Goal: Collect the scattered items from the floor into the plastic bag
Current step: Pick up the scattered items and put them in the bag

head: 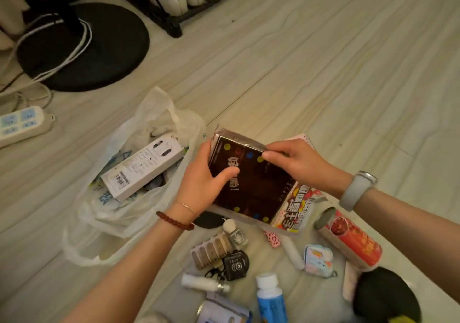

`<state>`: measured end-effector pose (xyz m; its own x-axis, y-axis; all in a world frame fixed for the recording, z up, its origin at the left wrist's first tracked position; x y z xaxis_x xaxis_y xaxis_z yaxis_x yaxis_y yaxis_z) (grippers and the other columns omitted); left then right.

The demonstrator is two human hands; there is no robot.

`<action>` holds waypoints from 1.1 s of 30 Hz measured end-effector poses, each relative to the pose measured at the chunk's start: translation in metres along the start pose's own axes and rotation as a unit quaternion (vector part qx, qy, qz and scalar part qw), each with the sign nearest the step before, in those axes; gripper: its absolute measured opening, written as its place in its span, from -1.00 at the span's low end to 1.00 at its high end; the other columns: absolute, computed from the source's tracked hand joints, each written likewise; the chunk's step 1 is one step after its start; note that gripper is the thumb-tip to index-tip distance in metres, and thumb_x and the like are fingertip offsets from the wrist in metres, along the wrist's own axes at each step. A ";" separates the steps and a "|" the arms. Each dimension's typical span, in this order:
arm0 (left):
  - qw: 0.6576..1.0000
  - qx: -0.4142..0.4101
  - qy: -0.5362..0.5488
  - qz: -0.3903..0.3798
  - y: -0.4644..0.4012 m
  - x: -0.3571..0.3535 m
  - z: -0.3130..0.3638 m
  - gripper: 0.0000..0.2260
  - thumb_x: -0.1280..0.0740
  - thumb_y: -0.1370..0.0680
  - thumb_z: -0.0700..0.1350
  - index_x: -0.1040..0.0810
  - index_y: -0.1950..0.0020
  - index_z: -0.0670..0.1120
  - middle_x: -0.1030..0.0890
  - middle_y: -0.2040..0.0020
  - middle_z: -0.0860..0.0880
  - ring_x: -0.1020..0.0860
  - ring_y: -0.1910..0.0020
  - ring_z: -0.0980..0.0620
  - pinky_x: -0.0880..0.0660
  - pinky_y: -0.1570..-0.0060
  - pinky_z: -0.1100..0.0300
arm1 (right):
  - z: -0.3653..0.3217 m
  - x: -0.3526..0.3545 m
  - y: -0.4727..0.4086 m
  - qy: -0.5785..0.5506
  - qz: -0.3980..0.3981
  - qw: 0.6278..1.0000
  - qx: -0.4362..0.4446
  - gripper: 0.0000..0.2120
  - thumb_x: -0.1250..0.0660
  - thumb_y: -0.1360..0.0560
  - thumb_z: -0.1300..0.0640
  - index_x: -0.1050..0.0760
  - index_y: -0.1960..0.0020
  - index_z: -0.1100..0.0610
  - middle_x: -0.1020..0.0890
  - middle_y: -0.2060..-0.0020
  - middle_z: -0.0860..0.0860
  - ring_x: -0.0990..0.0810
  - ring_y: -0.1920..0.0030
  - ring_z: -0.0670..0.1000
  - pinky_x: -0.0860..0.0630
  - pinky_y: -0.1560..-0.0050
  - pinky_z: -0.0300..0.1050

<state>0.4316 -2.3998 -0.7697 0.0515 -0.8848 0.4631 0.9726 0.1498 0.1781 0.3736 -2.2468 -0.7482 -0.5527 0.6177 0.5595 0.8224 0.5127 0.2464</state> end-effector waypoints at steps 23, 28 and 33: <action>0.941 -0.063 -0.314 -0.107 0.018 -0.050 -0.052 -0.59 -0.15 -0.59 -0.09 -0.22 -0.43 -0.07 -0.27 -0.46 -0.05 -0.20 -0.45 0.01 -0.15 -0.40 0.18 | 0.048 0.052 0.016 -0.012 0.299 0.941 -0.158 -0.79 -0.15 -0.56 0.22 -0.39 -0.17 0.23 -0.55 -0.09 0.17 -0.49 -0.09 0.11 -0.33 -0.01 -0.14; 0.823 -0.064 -0.505 -0.251 -0.006 -0.078 -0.089 -0.32 -0.28 -0.52 -0.05 0.06 -0.50 -0.06 0.04 -0.53 -0.12 0.05 -0.51 -0.11 -0.07 -0.44 -0.05 | 0.074 0.039 0.024 -0.010 0.261 0.945 -0.195 -0.78 -0.16 -0.56 0.21 -0.40 -0.17 0.24 -0.55 -0.11 0.20 -0.50 -0.14 0.18 -0.35 -0.01 -0.13; 0.776 -0.101 -0.583 -0.216 -0.017 -0.086 -0.067 -0.41 -0.39 -0.43 0.00 -0.24 -0.36 -0.15 -0.36 -0.29 -0.17 -0.32 -0.27 -0.15 -0.31 -0.26 -0.02 | 0.075 0.038 0.031 -0.036 0.252 0.946 -0.201 -0.76 -0.15 -0.56 0.21 -0.40 -0.21 0.22 -0.55 -0.13 0.17 -0.48 -0.09 0.08 -0.35 -0.01 -0.16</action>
<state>0.4261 -2.3561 -0.8709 -0.4159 0.1866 0.8900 0.8634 -0.2264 0.4509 0.3682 -2.1624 -0.7787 -0.0723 0.7703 0.6336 0.9609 -0.1164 0.2513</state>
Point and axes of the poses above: each hand's wrist, its own y-axis away from the middle knuckle, its own x-axis out of the back of the hand, z = x × y, the point moved 9 cm from there along -y, towards the middle knuckle
